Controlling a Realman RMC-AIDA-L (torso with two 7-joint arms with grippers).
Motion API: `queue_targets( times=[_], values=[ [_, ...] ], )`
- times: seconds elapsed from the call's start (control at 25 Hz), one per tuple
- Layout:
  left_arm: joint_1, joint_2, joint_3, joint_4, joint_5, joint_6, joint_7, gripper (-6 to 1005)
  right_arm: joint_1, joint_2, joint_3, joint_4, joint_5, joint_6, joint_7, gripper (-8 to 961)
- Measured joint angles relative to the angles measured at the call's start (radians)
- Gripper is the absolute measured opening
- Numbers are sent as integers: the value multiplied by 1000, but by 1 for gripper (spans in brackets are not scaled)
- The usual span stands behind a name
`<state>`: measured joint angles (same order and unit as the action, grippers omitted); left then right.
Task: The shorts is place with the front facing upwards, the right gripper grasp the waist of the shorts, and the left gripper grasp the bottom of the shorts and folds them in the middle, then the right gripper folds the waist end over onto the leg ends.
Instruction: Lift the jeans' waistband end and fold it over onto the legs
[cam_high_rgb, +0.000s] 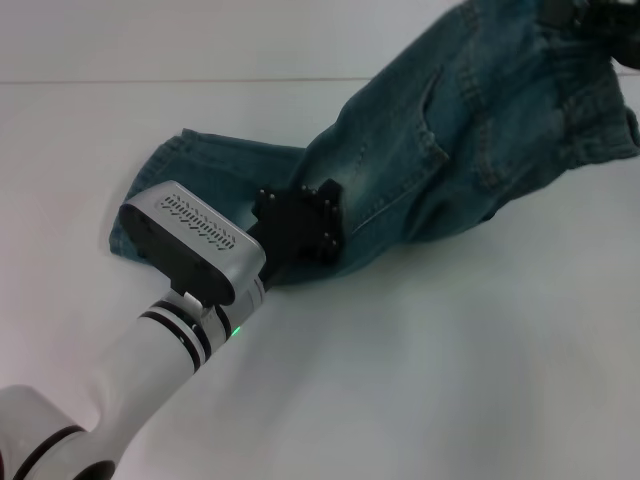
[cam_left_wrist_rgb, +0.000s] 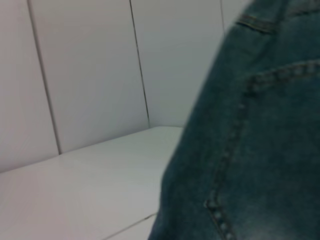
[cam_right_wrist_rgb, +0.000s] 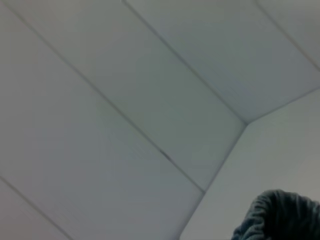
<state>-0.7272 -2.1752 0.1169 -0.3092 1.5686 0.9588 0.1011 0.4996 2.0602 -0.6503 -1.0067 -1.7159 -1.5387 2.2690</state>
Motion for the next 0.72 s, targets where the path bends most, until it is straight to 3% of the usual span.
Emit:
queue_targets(
  times=[0.32,0.36,0.72],
  values=[
    [2,0,-3,-55,56,5,1,1,237,10,-76,20,-171,99,9,133],
    [2,0,-3,-58,57,6,1,1,292,12,-103,53,-210,132,6,134],
    [17,0,-2,-77,61,12,1,0,434,6,-261,215,-256,261,-37,142]
  ],
)
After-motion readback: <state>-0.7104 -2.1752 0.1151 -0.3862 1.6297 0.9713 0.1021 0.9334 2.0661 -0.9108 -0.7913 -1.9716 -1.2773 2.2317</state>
